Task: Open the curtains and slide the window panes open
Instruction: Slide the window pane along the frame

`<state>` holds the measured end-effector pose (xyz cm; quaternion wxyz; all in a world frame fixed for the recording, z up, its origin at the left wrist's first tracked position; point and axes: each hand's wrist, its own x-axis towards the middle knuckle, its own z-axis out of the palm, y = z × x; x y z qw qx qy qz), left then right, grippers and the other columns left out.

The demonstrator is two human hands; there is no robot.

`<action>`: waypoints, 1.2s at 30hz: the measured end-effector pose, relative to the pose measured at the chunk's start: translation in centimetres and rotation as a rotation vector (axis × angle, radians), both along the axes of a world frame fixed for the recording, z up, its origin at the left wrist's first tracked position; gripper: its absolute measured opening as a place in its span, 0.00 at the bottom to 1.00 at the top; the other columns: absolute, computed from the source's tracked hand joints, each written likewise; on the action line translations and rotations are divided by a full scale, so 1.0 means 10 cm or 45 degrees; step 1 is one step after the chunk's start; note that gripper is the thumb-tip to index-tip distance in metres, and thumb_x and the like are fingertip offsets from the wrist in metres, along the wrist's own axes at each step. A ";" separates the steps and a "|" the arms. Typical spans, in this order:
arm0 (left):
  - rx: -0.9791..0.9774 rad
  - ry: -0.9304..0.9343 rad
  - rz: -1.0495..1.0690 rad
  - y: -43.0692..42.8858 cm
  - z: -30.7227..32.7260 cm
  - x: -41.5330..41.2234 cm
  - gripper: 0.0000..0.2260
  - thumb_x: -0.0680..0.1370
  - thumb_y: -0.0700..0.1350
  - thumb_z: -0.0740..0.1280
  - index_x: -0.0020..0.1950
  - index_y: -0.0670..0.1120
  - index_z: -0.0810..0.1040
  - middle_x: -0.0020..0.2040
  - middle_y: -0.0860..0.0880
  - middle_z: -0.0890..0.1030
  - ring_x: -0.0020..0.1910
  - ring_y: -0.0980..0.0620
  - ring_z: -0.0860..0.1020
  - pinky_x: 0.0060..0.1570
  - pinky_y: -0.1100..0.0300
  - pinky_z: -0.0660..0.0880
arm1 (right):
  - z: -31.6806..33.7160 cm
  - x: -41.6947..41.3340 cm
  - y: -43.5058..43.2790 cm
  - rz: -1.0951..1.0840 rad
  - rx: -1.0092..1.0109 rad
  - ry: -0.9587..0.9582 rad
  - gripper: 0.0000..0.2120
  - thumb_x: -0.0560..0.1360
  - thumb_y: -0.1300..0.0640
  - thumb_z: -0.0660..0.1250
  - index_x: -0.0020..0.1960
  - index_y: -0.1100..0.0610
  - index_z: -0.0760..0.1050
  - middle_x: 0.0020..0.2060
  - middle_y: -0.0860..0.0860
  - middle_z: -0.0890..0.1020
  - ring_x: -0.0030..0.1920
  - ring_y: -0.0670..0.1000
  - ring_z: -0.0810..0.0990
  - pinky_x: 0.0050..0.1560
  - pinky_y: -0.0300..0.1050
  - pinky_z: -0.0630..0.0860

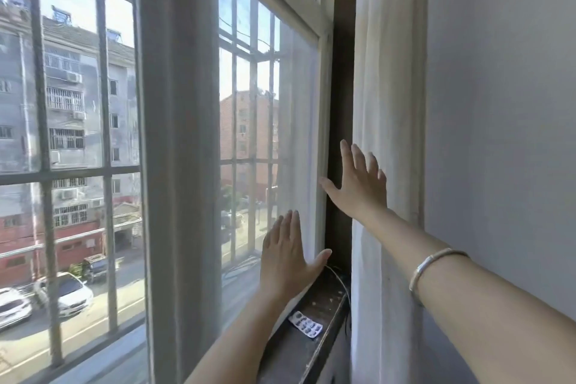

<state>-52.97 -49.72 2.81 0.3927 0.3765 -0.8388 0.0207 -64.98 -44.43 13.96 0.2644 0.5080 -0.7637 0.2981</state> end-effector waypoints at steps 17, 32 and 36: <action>-0.008 0.011 0.747 1.51 -0.16 2.83 0.40 0.72 0.65 0.59 0.73 0.41 0.50 0.74 0.42 0.59 0.72 0.44 0.59 0.71 0.50 0.57 | -0.18 2.24 0.59 0.718 0.064 0.007 0.37 0.75 0.40 0.57 0.75 0.52 0.43 0.75 0.55 0.54 0.73 0.61 0.54 0.69 0.59 0.57; 0.061 0.171 1.156 2.36 -0.18 4.97 0.41 0.73 0.64 0.59 0.74 0.43 0.44 0.76 0.43 0.52 0.75 0.47 0.52 0.72 0.53 0.51 | -0.14 4.73 1.06 1.219 0.068 0.214 0.37 0.76 0.41 0.57 0.75 0.51 0.39 0.76 0.53 0.48 0.75 0.59 0.49 0.72 0.57 0.54; 0.083 0.284 1.148 2.36 -0.26 5.29 0.40 0.73 0.61 0.61 0.74 0.44 0.43 0.77 0.45 0.50 0.75 0.50 0.51 0.72 0.58 0.49 | -0.02 5.22 1.07 1.307 -0.007 0.378 0.36 0.76 0.43 0.57 0.75 0.51 0.40 0.77 0.51 0.45 0.76 0.57 0.44 0.74 0.56 0.48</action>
